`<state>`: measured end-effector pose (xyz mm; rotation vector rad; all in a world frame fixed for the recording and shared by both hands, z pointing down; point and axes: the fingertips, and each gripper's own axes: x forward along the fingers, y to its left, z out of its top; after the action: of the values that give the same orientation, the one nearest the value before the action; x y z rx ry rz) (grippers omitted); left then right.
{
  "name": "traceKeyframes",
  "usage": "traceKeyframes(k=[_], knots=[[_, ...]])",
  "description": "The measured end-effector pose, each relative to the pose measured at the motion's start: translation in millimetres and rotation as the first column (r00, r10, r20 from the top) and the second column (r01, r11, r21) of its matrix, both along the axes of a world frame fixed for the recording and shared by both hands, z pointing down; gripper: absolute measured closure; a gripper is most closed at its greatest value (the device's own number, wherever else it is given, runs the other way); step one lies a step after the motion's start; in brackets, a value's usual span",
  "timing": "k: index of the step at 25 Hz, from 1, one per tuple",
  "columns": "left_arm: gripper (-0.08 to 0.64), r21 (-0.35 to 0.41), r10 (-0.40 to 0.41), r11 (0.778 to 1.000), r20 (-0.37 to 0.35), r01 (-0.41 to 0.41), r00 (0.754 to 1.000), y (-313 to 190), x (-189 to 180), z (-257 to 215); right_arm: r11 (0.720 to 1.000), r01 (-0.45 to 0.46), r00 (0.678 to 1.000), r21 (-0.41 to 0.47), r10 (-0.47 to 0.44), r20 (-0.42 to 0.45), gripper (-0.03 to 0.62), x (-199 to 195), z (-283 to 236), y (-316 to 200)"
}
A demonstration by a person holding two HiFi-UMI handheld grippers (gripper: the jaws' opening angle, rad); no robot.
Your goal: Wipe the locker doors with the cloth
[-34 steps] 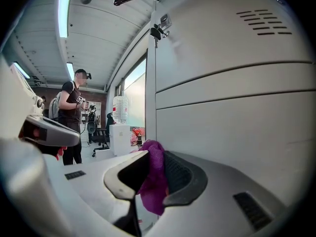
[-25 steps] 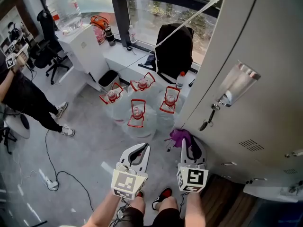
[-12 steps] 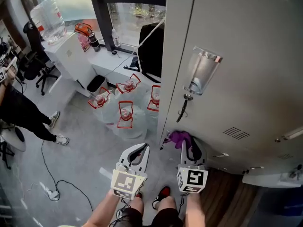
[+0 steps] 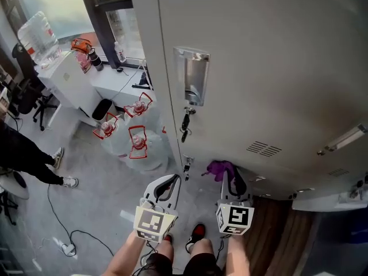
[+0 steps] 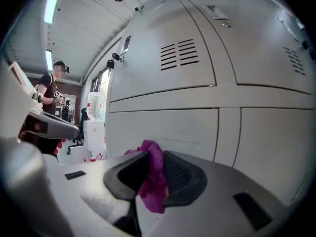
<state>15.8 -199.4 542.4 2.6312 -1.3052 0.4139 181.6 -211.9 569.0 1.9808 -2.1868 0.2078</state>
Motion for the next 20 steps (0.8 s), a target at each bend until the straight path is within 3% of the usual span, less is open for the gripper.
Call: traceKeyframes(k=[12, 20], knots=[[0.533, -0.011, 0.096, 0.995, -0.002, -0.096, 0.995, 9, 50, 8, 0.993, -0.121, 0.993, -0.009, 0.121, -0.005, 0.499, 62, 5, 25], [0.534, -0.012, 0.121, 0.993, 0.0, -0.121, 0.993, 14, 64, 9, 0.988, -0.156, 0.988, -0.012, 0.156, -0.003, 0.499, 79, 9, 33]])
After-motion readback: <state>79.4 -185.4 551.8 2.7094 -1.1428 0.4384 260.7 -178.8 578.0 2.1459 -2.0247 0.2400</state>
